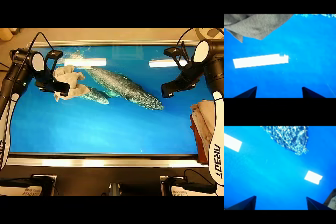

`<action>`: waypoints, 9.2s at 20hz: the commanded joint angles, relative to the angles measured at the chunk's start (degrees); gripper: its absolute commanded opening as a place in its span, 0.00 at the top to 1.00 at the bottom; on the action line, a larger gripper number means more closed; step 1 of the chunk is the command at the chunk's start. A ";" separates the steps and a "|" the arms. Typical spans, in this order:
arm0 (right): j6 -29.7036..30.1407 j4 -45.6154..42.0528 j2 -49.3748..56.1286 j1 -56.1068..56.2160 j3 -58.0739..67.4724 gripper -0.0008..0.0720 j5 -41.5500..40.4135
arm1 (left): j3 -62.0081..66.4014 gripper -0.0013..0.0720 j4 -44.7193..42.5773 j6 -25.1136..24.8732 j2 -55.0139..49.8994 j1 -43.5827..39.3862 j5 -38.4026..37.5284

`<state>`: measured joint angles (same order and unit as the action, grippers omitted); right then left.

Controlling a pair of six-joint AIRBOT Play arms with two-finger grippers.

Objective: Fold the shirts.

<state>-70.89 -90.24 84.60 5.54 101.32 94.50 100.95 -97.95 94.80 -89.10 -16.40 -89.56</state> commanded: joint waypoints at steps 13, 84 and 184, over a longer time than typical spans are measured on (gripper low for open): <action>0.00 0.00 0.04 0.02 0.02 0.06 0.02 | 0.04 0.05 -0.02 -0.02 -0.02 0.00 0.00; 10.75 5.01 -12.37 0.02 -20.83 0.06 -5.42 | -11.41 0.09 23.12 -1.73 5.77 -8.61 4.63; 22.56 25.27 -10.10 -35.26 -55.10 0.21 -30.49 | -53.42 0.78 44.04 1.25 8.83 0.66 41.86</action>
<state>-47.64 -64.10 72.34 -29.65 46.98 64.53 47.81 -54.89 95.18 -80.18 -15.33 -50.78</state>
